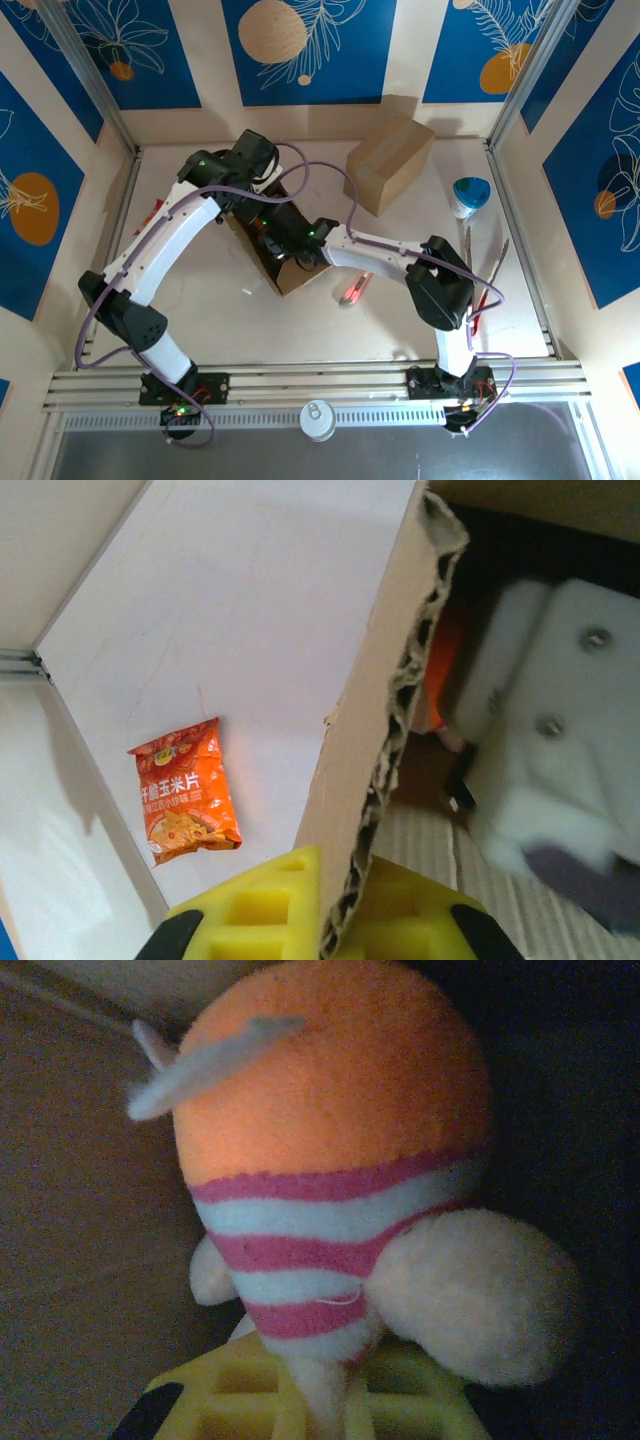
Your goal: Unpack the express box
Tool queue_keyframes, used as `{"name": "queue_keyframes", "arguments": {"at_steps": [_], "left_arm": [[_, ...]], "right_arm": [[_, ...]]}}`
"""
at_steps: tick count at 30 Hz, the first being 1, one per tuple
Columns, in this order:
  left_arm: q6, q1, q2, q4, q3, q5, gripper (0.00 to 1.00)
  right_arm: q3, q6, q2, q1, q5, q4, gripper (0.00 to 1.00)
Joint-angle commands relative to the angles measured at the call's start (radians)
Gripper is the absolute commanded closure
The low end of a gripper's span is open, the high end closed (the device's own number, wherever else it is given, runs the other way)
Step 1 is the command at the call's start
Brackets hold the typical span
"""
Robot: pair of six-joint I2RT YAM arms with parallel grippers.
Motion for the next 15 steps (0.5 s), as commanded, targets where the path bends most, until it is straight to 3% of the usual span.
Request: {"name": "queue_keyframes", "arguments": {"at_steps": [1, 15], "left_arm": [[-0.001, -0.001, -0.018, 0.006, -0.025, 0.026, 1.00], [-0.030, 0.079, 0.032, 0.007, -0.059, 0.020, 1.00]], "right_arm": [[-0.045, -0.058, -0.115, 0.048, 0.050, 0.114, 1.00], [-0.283, -0.193, -0.420, 0.181, 0.209, 0.459, 1.00]]}}
